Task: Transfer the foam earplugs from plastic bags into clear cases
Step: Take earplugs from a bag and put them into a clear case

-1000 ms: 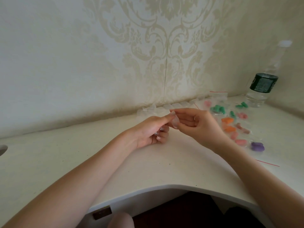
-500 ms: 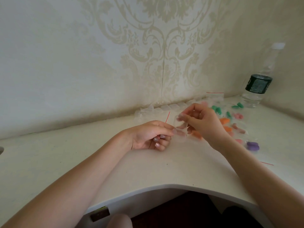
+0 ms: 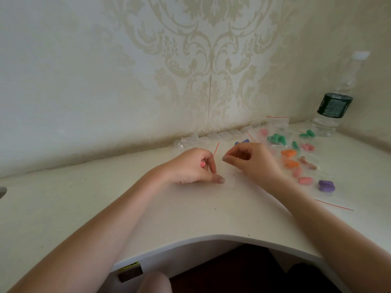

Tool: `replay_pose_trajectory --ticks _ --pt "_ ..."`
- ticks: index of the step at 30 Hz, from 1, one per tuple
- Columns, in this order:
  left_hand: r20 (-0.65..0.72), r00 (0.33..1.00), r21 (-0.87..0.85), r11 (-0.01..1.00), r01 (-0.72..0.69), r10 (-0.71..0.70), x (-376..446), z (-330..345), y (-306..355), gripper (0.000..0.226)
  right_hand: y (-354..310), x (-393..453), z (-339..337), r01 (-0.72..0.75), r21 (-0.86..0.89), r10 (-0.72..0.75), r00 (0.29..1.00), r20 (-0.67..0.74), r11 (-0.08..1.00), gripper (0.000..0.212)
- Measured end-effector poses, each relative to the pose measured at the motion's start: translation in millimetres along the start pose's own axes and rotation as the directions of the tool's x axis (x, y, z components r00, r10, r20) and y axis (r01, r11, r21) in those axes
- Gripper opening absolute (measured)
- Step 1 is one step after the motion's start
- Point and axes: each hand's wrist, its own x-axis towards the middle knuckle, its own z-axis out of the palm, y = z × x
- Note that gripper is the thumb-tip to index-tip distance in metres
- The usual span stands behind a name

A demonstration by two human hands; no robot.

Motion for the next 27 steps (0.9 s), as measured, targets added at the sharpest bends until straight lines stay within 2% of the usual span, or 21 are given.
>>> replay_pose_trajectory --ticks 2,4,6,8,9,12,16,17,22,27 --pt "-0.042 0.998 -0.09 0.995 0.039 -0.043 -0.1 -1.5 3.4 0.03 -1.7 -0.7 -1.2 0.054 -0.015 -0.054 0.998 -0.032 0.998 0.003" --pt "-0.051 0.991 -0.378 0.921 0.098 -0.126 0.4 -5.2 9.1 0.037 -7.7 -2.8 -5.1 0.108 0.009 -0.106 0.988 -0.114 0.994 0.006" --pt "0.022 0.991 -0.699 0.707 0.109 -0.131 0.2 -10.4 12.3 0.05 -15.7 -5.8 -7.9 0.178 0.045 -0.168 0.969 -0.179 0.983 0.009" --pt "0.092 0.993 -0.842 0.526 0.118 -0.075 -0.8 -12.9 13.4 0.059 -21.0 -9.0 -6.1 0.258 0.046 -0.247 0.954 -0.172 0.965 0.017" --pt "0.127 0.991 -0.864 0.487 0.129 -0.036 -1.2 -11.7 12.8 0.062 -21.8 -10.2 -4.1 0.286 0.023 -0.28 0.949 -0.142 0.958 0.021" --pt "0.17 0.985 -0.844 0.519 0.134 0.023 -1.7 -3.5 14.0 0.065 -20.7 -11.7 3.5 0.311 -0.051 -0.312 0.95 -0.02 0.949 0.027" --pt "0.103 0.994 -0.792 0.607 0.064 0.029 -1.2 1.7 14.7 0.03 -20.0 -12.8 7.1 0.295 -0.061 -0.294 0.955 0.027 0.953 0.025" --pt "0.093 0.995 -0.782 0.621 0.046 0.042 -0.9 2.5 14.6 0.029 -21.1 -13.6 6.8 0.287 -0.057 -0.286 0.958 0.027 0.956 0.024" --pt "0.062 0.996 -0.718 0.696 -0.002 0.067 0.9 3.5 14.3 0.041 -27.5 -17.0 5.6 0.325 -0.046 -0.323 0.946 0.041 0.945 0.033" --pt "0.119 0.987 -0.716 0.698 0.013 0.104 -0.9 0.3 11.6 0.059 -28.5 -14.2 4.0 0.228 0.043 -0.229 0.973 0.014 0.973 0.024"
